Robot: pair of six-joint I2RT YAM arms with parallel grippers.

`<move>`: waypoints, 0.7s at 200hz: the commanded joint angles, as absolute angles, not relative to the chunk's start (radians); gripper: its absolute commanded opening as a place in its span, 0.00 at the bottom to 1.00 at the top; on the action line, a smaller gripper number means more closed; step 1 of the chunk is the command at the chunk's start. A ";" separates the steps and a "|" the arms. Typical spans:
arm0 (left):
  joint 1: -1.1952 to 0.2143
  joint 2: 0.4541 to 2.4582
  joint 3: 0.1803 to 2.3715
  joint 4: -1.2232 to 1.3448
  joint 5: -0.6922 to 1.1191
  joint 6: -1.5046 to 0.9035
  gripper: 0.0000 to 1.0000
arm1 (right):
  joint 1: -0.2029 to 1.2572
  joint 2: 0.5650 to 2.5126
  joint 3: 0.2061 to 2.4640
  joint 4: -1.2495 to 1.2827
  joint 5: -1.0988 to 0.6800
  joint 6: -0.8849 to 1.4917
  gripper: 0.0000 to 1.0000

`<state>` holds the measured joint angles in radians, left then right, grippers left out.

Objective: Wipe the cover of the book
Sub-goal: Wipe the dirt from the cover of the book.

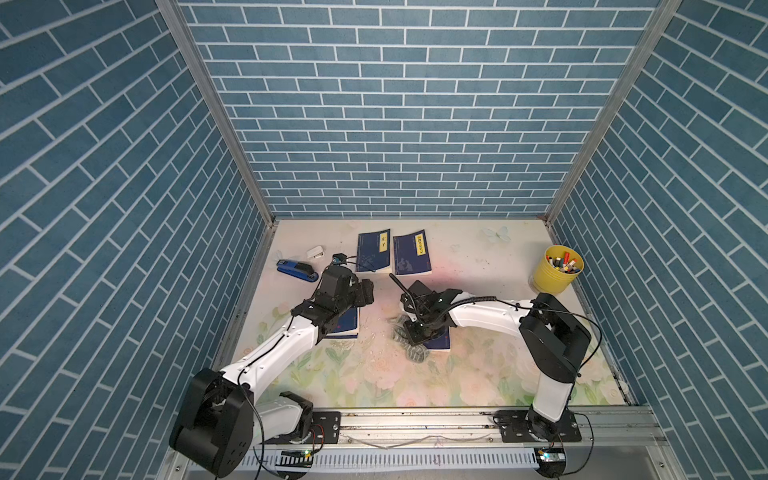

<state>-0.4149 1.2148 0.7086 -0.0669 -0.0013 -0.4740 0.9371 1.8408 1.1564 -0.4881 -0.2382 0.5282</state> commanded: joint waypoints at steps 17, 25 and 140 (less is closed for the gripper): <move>-0.399 1.215 0.723 -0.078 0.010 -0.457 0.87 | 0.836 1.930 1.195 -0.589 -0.194 0.512 0.00; -0.399 1.209 0.717 -0.076 0.011 -0.462 0.87 | 0.802 1.949 1.227 -0.589 -0.204 0.489 0.00; -0.379 1.216 0.720 -0.065 0.038 -0.462 0.86 | 0.848 1.854 1.085 -0.615 -0.172 0.524 0.00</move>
<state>-0.3889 1.2064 0.7074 -0.0669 0.0238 -0.4744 0.7658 1.9171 1.2667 -0.5209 -0.2131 0.4423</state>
